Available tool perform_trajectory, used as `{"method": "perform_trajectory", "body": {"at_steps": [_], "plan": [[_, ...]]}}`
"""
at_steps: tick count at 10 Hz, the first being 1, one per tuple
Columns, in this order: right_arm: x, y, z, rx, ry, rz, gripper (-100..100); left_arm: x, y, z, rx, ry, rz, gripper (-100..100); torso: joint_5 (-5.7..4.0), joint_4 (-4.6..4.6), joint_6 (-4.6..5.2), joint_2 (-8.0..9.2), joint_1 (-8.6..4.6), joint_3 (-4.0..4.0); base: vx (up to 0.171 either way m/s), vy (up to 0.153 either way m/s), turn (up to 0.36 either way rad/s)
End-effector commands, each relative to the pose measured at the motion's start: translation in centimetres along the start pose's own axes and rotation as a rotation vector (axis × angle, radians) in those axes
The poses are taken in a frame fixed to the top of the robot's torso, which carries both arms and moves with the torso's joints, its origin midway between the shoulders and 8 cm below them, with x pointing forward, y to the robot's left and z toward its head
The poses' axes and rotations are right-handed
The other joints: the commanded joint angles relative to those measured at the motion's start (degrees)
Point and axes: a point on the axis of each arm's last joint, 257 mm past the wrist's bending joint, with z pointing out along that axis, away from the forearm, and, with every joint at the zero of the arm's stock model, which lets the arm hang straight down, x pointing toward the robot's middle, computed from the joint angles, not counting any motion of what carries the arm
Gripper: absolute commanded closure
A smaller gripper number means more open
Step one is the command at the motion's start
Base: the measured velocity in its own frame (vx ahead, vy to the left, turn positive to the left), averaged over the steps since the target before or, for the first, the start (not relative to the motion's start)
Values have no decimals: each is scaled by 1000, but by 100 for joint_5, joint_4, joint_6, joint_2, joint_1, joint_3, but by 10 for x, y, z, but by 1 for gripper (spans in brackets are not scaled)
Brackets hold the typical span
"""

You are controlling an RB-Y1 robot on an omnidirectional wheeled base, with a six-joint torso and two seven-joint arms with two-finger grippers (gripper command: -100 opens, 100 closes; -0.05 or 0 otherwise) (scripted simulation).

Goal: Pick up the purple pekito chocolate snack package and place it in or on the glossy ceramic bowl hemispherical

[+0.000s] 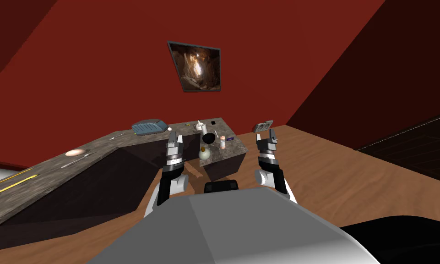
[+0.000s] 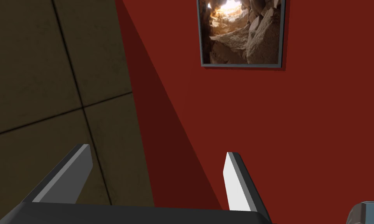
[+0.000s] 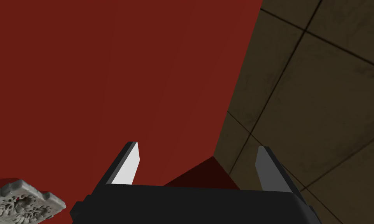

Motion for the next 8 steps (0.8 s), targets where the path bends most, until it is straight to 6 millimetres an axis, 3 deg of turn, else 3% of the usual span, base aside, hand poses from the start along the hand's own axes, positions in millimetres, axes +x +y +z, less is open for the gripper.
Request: {"method": "perform_trajectory", "body": {"at_steps": [1, 4, 8], "plan": [[4, -1, 0, 6, 35, -13, -100, 0, 0, 0, 0, 0, 0, 0, 0, 0, 0, 0, 0, 0, -46, -32, 1], [14, -7, -3, 24, 130, -46, -100, 0, 0, 0, 0, 0, 0, 0, -7, 8, 1, 37, -34, 22, -90, -80, 27], [25, -18, -8, 54, 249, -92, -100, 0, 0, 0, 0, 0, 0, 0, -6, 3, 0, 12, -23, 7, -35, -63, 77]]}}
